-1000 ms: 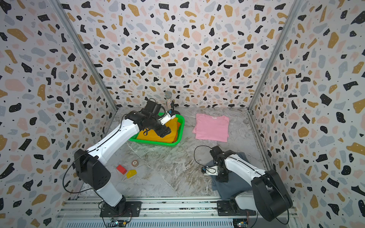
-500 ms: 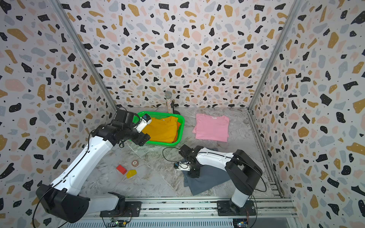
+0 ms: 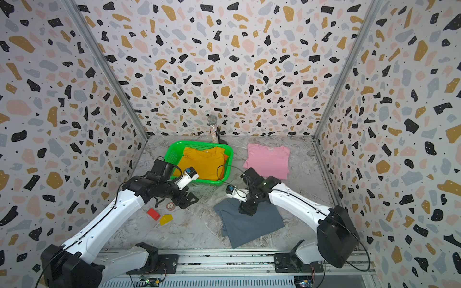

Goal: Put the folded t-shirts into the basket
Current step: Move the T-shirt to the center of the board, then pick up the T-shirt from the center of the board.

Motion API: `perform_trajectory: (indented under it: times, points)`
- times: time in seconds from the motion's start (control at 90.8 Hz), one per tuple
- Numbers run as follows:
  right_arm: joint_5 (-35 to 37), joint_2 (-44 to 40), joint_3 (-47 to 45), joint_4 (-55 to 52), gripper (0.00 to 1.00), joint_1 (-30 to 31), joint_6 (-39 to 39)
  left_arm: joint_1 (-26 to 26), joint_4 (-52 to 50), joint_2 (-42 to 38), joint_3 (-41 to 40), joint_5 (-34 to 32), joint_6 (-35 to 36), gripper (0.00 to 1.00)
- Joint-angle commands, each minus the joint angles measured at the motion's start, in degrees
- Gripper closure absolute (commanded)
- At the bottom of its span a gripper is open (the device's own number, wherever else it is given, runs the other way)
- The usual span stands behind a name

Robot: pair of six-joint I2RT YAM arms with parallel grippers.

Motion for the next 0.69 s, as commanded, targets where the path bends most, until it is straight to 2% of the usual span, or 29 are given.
perform_trajectory:
  times: [0.0,0.11,0.242,0.429,0.683]
  points:
    - [0.9,-0.3,-1.3,-2.2,0.29,-7.0,0.3,-5.2,7.7,0.5,-1.6,1.4,-0.4,0.15]
    - [2.0,2.5,0.9,-2.3,0.26,-14.4,3.4,-8.6,9.9,4.7,-1.0,-0.2,-1.8,0.15]
    - [1.6,8.6,5.4,-3.5,0.24,-19.6,5.6,-12.3,11.5,10.5,-0.1,-3.1,-3.0,0.16]
    - [1.0,17.1,10.0,-4.7,0.23,-20.5,6.5,-17.5,15.1,17.2,-0.3,-7.3,-4.4,0.14]
    - [-2.4,20.6,10.4,-4.7,0.27,-20.5,6.3,-20.7,18.8,24.3,0.9,-12.6,-8.3,0.13]
